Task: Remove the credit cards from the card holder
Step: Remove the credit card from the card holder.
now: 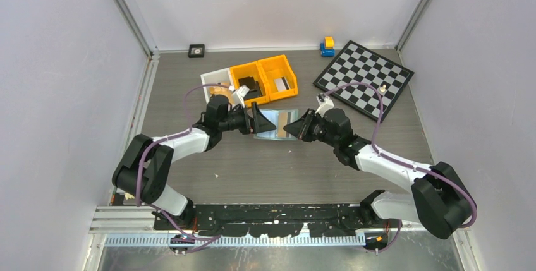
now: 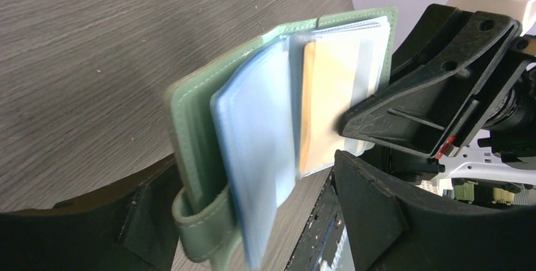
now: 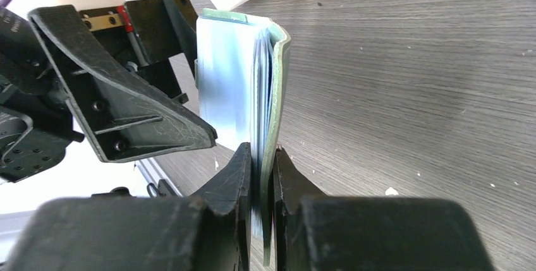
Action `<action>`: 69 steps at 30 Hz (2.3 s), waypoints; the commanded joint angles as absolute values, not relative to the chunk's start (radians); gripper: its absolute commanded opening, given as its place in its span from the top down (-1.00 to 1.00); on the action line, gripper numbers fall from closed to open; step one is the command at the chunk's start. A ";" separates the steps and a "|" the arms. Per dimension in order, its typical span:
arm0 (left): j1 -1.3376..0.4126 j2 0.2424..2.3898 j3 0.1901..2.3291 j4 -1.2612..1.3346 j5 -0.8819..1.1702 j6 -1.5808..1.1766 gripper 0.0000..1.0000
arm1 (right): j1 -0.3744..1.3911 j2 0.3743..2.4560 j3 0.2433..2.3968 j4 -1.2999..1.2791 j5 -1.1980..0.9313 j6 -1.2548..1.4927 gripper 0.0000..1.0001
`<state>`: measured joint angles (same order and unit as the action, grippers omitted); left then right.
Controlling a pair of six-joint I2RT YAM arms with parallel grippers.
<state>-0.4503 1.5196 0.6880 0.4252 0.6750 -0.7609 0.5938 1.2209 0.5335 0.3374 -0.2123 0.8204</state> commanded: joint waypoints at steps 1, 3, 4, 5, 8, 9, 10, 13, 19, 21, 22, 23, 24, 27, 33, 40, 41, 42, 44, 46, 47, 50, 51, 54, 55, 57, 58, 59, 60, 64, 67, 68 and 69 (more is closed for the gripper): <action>-0.446 1.439 0.659 0.493 0.664 -0.755 -0.70 | 0.585 1.165 0.529 0.446 -0.241 0.838 0.99; -0.446 1.381 0.646 0.453 0.619 -0.724 -0.78 | 0.584 1.158 0.525 0.451 -0.240 0.834 0.99; -0.446 1.348 0.641 0.416 0.593 -0.708 -0.84 | 0.583 1.155 0.523 0.450 -0.239 0.830 0.99; -0.446 1.312 0.635 0.391 0.565 -0.690 -0.89 | 0.584 1.150 0.524 0.447 -0.238 0.825 0.99; -0.446 1.221 0.635 0.311 0.475 -0.662 -0.99 | 0.583 1.143 0.534 0.429 -0.239 0.807 0.99; -0.446 1.205 0.637 0.289 0.445 -0.680 -0.99 | 0.583 1.138 0.537 0.423 -0.234 0.801 0.99; -0.446 1.194 0.641 0.266 0.418 -0.712 -0.99 | 0.583 1.134 0.536 0.422 -0.224 0.798 0.99; -0.446 1.167 0.688 0.154 0.314 -0.812 -0.99 | 0.583 1.120 0.552 0.400 -0.153 0.842 0.99; -0.446 1.120 0.865 -0.129 0.103 -0.823 -1.00 | 0.582 1.193 0.736 0.210 -0.107 0.869 0.99; -0.447 1.076 0.840 -0.118 0.018 -0.784 -0.99 | 0.583 1.187 0.720 0.231 -0.099 0.873 0.99; -0.446 1.039 0.800 -0.107 -0.061 -0.759 -0.99 | 0.583 1.178 0.688 0.273 -0.091 0.879 0.99; -0.446 1.021 0.776 -0.075 -0.087 -0.738 -0.99 | 0.583 1.166 0.648 0.326 -0.087 0.891 0.99; -0.446 0.987 0.718 -0.037 -0.120 -0.747 -0.99 | 0.582 1.154 0.619 0.360 -0.077 0.903 0.99; -0.445 0.945 0.603 0.155 -0.049 -0.813 -1.00 | 0.581 1.120 0.614 0.323 -0.077 0.861 0.99; -0.445 0.981 0.566 0.190 0.023 -0.809 -0.99 | 0.581 1.089 0.592 0.307 -0.042 0.830 0.99; -0.494 1.085 0.593 0.201 0.130 -0.733 -1.00 | 0.581 1.135 0.602 0.317 -0.056 0.824 0.99; -0.507 1.090 0.589 0.203 0.123 -0.710 -0.99 | 0.581 1.138 0.603 0.317 -0.055 0.824 0.99; -0.515 1.092 0.583 0.213 0.120 -0.697 -0.99 | 0.581 1.140 0.604 0.318 -0.057 0.825 0.99; -0.518 1.095 0.577 0.251 0.141 -0.692 -0.99 | 0.581 1.141 0.605 0.319 -0.061 0.825 0.99; -0.518 1.097 0.577 0.271 0.170 -0.687 -0.99 | 0.581 1.140 0.605 0.322 -0.064 0.827 0.99; -0.518 1.100 0.573 0.286 0.185 -0.684 -0.99 | 0.580 1.138 0.604 0.322 -0.063 0.828 0.99; -0.518 1.109 0.554 0.348 0.207 -0.680 -1.00 | 0.581 1.134 0.599 0.330 -0.055 0.826 0.99; -0.518 1.114 0.550 0.363 0.215 -0.676 -0.99 | 0.581 1.133 0.596 0.334 -0.051 0.823 0.99; -0.518 1.130 0.550 0.381 0.233 -0.670 -0.99 | 0.581 1.125 0.589 0.354 -0.045 0.804 0.99; -0.518 1.137 0.551 0.392 0.242 -0.668 -0.99 | 0.581 1.123 0.588 0.360 -0.045 0.795 0.99; -0.518 1.150 0.550 0.417 0.256 -0.669 -0.99 | 0.581 1.122 0.587 0.373 -0.044 0.789 0.99; -0.518 1.156 0.550 0.425 0.269 -0.672 -0.99 | 0.581 1.125 0.588 0.382 -0.048 0.790 0.99; -0.518 1.163 0.553 0.431 0.279 -0.674 -0.99 | 0.581 1.128 0.591 0.392 -0.058 0.792 0.99; -0.518 1.167 0.556 0.435 0.288 -0.677 -0.99 | 0.581 1.131 0.594 0.396 -0.066 0.792 0.99; -0.518 1.167 0.556 0.437 0.286 -0.671 -1.00 | 0.580 1.128 0.587 0.421 -0.073 0.793 0.99; -0.518 1.176 0.559 0.443 0.294 -0.678 -1.00 | 0.580 1.113 0.580 0.429 -0.074 0.785 1.00; -0.518 1.180 0.559 0.450 0.302 -0.683 -1.00 | 0.580 1.106 0.580 0.424 -0.072 0.781 0.99; -0.518 1.183 0.558 0.457 0.308 -0.687 -0.99 | 0.580 1.100 0.580 0.419 -0.064 0.777 0.99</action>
<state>-0.5179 1.1713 0.5529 0.3737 0.2737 -0.6949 0.5850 1.1442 0.5873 0.3336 -0.0723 0.8051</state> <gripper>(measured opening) 0.996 0.155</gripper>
